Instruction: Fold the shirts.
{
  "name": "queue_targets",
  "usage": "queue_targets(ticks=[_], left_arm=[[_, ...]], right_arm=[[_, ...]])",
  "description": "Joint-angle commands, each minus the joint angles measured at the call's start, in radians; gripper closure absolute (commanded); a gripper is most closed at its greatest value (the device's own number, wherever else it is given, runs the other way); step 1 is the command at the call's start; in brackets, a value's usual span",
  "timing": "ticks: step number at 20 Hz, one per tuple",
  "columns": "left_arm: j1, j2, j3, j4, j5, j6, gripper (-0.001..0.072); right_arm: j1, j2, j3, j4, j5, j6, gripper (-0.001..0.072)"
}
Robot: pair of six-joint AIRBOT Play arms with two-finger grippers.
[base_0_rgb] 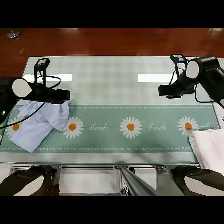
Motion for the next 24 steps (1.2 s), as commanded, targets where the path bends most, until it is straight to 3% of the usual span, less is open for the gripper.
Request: queue_targets(ticks=[1, 11, 15, 16, 17, 18, 20, 22, 24], left_arm=[[-0.001, 0.000, 0.000, 0.000, 0.000, 0.000, 0.0680], [0.000, 0.000, 0.000, 0.000, 0.000, 0.000, 0.0680], [0.000, 0.000, 0.000, 0.001, 0.015, 0.001, 0.0679], [0.000, 0.000, 0.000, 0.003, 0.037, 0.001, 0.0617], [0.000, 0.000, 0.001, 0.019, 0.056, 0.001, 0.0350], [0.000, 0.000, 0.010, 0.055, 0.060, 0.001, 0.0017], [0.024, 0.002, 0.072, 0.198, -0.014, -0.026, 0.0002], [0.086, 0.029, 0.094, 0.385, -0.017, -0.115, 0.0002], [0.203, 0.031, 0.081, 0.409, 0.026, -0.202, 0.0003]], right_arm=[[0.000, 0.000, 0.001, 0.000, 0.000, 0.000, 0.0691], [0.000, 0.000, 0.001, 0.001, 0.000, 0.000, 0.0691], [0.000, 0.000, 0.001, -0.015, -0.093, -0.004, 0.0691], [0.000, 0.000, 0.001, -0.017, -0.124, 0.011, 0.0667], [0.000, -0.003, 0.001, -0.016, -0.135, 0.027, 0.0317], [0.000, -0.008, 0.001, -0.018, -0.138, 0.019, 0.0078], [0.000, -0.006, 0.001, -0.020, -0.081, -0.033, 0.0077], [0.000, -0.006, 0.000, -0.026, -0.025, -0.059, 0.0078], [0.003, -0.006, 0.000, -0.007, -0.023, -0.064, 0.0079]])
